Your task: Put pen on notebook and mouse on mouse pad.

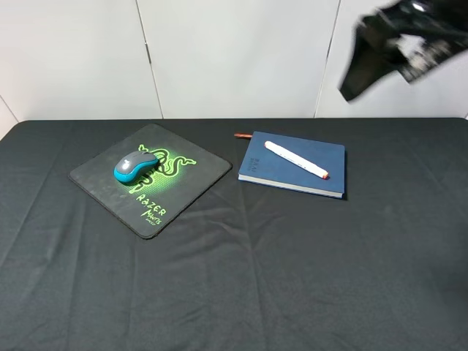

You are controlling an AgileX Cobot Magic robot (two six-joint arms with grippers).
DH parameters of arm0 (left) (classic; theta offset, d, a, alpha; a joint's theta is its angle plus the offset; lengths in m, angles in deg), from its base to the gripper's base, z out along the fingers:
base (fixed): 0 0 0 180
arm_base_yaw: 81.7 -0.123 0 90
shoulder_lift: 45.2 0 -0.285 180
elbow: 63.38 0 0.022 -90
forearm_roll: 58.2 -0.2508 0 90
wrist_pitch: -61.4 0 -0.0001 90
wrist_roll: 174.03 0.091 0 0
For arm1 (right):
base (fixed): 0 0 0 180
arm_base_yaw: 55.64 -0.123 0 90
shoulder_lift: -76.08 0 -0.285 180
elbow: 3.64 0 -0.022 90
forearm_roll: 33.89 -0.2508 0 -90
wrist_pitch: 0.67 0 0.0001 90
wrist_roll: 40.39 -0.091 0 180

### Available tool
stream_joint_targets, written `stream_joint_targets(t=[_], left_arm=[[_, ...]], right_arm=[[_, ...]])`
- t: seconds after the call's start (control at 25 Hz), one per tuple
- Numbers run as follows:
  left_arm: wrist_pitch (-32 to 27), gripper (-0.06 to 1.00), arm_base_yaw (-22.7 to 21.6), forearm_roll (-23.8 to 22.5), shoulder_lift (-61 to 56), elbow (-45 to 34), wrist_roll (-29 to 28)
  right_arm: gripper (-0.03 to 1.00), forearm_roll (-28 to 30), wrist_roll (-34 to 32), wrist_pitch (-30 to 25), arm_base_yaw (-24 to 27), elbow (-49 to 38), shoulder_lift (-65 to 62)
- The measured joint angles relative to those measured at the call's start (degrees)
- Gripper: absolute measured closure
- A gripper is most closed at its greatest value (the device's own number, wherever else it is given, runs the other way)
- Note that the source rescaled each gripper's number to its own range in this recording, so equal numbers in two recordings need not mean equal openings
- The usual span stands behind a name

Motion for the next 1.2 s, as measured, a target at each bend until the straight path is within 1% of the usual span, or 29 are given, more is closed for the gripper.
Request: stream_joint_targets(t=[0.24,0.52,0.6,0.68,0.8,0.92,1.0,1.12,1.2], left_arm=[[0.00,-0.06,0.00,0.00,0.00,0.00,0.00],[0.00,-0.06,0.00,0.00,0.00,0.00,0.00],[0.05,-0.06,0.00,0.00,0.00,0.00,0.00],[0.05,-0.06,0.00,0.00,0.00,0.00,0.00],[0.05,-0.06,0.00,0.00,0.00,0.00,0.00],[0.05,-0.06,0.00,0.00,0.00,0.00,0.00],[0.05,-0.06,0.00,0.00,0.00,0.00,0.00],[0.05,-0.06,0.00,0.00,0.00,0.00,0.00],[0.05,-0.06,0.00,0.00,0.00,0.00,0.00]], right_arm=[[-0.03,-0.39,-0.52,-0.11,0.00,-15.04,-16.38],[-0.03,-0.50,-0.57,-0.18,0.00,-28.81,-35.72],[-0.03,-0.60,-0.57,-0.06,0.97,-32.41,-41.61],[-0.03,-0.60,-0.57,0.90,4.04,-35.85,-48.33],[-0.03,-0.01,-0.57,3.91,10.90,-40.40,-57.35],[-0.03,1.37,-0.57,6.19,17.63,-43.53,-65.17],[-0.03,2.09,-0.62,6.83,20.65,-44.96,-69.26],[-0.03,2.45,-0.70,9.29,23.34,-45.80,-73.70],[-0.03,2.65,-0.70,10.25,23.50,-46.70,-74.37]])
